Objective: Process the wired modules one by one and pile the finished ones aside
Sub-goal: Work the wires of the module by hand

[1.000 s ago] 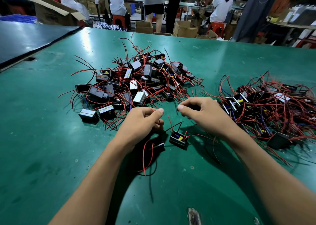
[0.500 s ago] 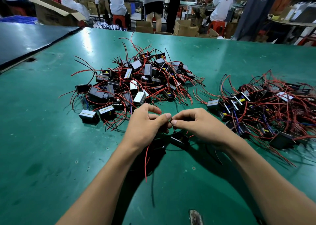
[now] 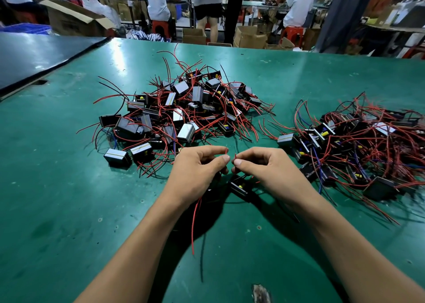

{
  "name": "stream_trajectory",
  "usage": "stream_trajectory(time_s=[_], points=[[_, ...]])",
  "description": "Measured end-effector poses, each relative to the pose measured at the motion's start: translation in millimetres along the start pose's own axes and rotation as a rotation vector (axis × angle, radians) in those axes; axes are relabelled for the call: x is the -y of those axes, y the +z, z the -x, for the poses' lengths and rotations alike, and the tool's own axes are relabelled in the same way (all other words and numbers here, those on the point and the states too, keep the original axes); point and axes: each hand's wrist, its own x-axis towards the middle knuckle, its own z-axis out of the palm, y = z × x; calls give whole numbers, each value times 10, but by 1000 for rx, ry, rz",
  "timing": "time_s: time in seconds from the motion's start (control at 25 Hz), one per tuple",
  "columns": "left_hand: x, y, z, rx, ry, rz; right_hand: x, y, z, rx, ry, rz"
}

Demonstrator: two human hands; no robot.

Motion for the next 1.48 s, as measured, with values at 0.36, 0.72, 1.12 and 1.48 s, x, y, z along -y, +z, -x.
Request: stream_trajectory(time_s=[0.36,0.72,1.12,1.48], points=[[-8,9,7,3,65,-109,4,23,12,-30,1,24],[-28,16,13,-27,83,-106,7,24,11,-99,21,6],[-23,48,15,-66,107,-120,43,35,33,-110,-53,19],[-60,61,15,-75,139,-127,51,28,31,-84,-56,18]])
